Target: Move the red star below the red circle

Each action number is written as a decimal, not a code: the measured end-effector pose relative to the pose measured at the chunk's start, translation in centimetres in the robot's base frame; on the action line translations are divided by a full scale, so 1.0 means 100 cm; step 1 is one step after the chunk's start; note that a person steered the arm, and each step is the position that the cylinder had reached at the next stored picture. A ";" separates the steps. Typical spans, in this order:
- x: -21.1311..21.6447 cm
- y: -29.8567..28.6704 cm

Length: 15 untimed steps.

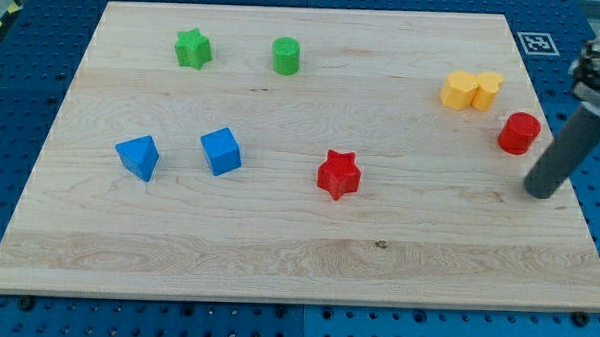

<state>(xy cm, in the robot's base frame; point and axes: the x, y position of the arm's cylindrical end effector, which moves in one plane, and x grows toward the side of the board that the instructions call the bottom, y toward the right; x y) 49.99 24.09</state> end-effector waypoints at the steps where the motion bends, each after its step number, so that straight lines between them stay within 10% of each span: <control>1: -0.032 -0.002; 4: -0.026 0.009; 8: -0.041 -0.237; 10: 0.031 -0.203; 12: -0.019 -0.122; 15: -0.079 -0.183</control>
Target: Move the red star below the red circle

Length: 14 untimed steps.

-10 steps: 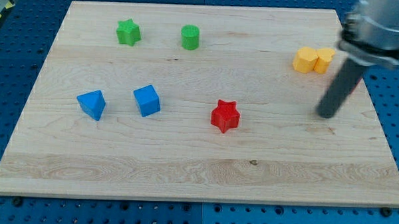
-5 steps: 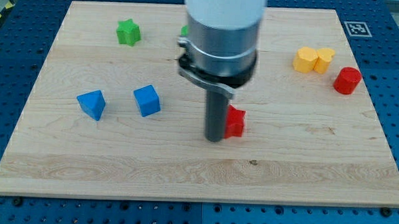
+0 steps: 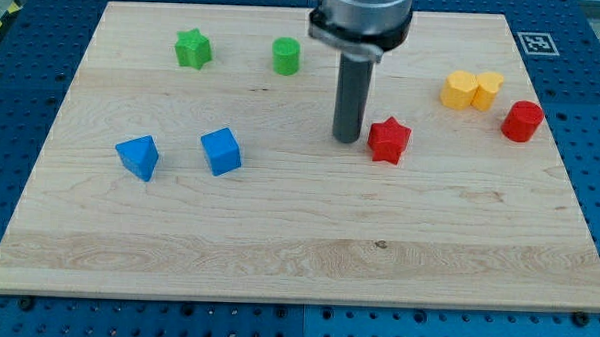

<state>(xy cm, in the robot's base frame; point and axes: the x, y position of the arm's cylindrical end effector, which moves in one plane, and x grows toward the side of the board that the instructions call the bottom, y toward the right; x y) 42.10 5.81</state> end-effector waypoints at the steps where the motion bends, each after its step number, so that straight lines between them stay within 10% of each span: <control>1: 0.004 0.071; 6: 0.069 -0.032; 9: 0.050 0.141; 14: 0.031 0.187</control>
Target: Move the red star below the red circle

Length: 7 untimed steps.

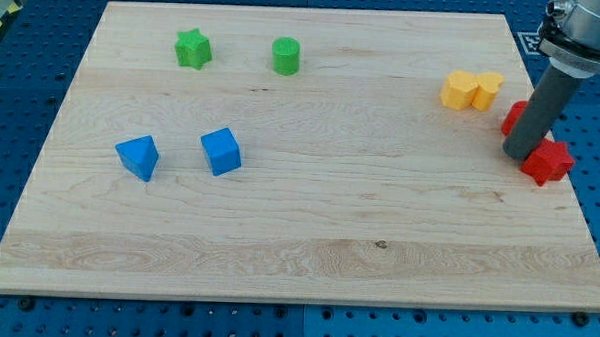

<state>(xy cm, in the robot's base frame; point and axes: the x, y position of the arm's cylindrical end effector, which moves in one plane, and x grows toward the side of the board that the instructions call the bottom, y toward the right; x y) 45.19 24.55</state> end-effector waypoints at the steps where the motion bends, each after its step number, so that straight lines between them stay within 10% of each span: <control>1: 0.048 -0.011; 3: 0.087 0.042; 7: 0.036 0.021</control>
